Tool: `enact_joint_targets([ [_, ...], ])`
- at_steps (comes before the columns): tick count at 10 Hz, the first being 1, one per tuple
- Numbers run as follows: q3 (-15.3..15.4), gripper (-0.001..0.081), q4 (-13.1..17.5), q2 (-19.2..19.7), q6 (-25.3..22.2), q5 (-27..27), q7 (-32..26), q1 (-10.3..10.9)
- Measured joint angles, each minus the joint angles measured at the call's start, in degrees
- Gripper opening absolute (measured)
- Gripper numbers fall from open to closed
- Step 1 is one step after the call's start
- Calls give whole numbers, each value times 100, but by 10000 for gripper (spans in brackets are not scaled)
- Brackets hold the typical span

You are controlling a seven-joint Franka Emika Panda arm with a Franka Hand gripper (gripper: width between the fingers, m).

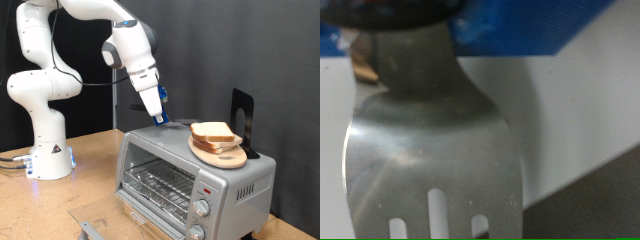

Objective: Make a piece of toast with the oven

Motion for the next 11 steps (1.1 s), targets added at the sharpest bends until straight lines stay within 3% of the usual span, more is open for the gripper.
enact_joint_targets([
  [3,-327,383,85,-479,-721,-9,-136,11],
  [4,-311,383,68,-458,-687,-8,-129,9],
  [8,-646,383,-123,-663,-150,1554,-65,-1],
  [9,-753,383,-193,-723,-15,1683,10,-78],
  [11,-893,383,-272,-734,7,1482,194,-464],
])
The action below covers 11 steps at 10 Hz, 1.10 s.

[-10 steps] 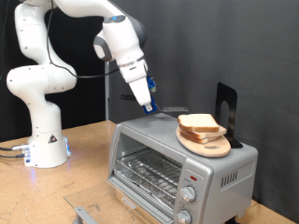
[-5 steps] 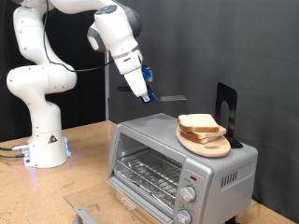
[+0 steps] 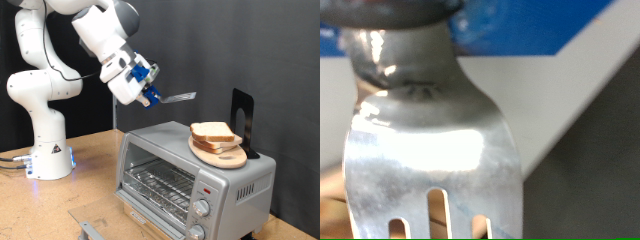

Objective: Make a piece of toast with the oven

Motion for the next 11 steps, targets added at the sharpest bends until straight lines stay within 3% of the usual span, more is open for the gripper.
enact_joint_targets([
  [3,-86,383,4,78,-186,-524,301,-583],
  [7,-88,383,-16,77,-273,-585,265,-599],
  [11,-187,383,-16,77,-578,-1110,252,-912],
])
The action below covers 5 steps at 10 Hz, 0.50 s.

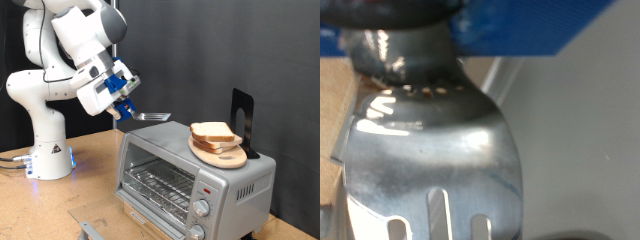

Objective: Make a piece of toast with the oven

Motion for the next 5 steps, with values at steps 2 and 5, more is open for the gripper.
enact_joint_targets([
  [2,-81,383,-17,0,-17,-24,-36,-80],
  [5,-67,383,-15,2,-113,-237,66,-101],
])
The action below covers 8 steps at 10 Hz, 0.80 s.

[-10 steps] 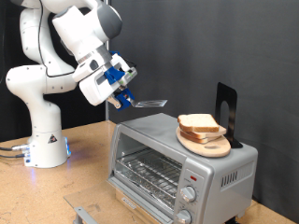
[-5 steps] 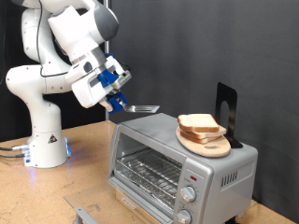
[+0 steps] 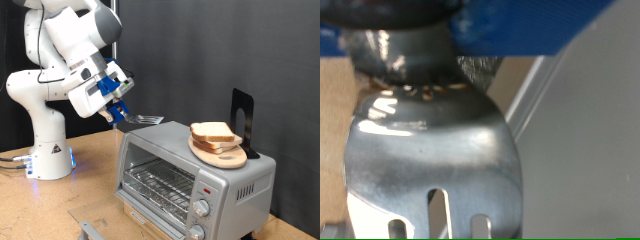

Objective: Make a piece of toast with the oven

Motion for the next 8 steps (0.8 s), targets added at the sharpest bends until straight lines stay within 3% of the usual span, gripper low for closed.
enact_joint_targets([
  [3,311,383,326,111,-668,-968,874,-228],
  [6,328,383,780,311,-1327,-1452,1058,-352],
  [8,339,383,957,446,-1383,-1536,1170,-396],
])
